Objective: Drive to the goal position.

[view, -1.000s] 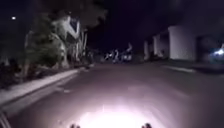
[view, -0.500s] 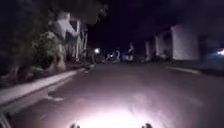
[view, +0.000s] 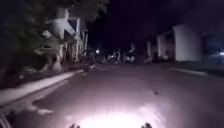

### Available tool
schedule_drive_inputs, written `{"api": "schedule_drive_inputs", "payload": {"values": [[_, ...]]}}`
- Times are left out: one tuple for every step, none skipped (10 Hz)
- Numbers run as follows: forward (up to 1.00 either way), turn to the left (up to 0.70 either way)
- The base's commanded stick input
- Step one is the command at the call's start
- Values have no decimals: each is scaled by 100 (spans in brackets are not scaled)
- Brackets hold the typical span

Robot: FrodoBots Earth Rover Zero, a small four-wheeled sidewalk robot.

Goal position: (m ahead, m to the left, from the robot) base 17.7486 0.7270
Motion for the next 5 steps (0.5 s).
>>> {"api": "schedule_drive_inputs", "payload": {"values": [[85, 0], [85, 0], [85, 0], [85, 0], [85, 0]]}}
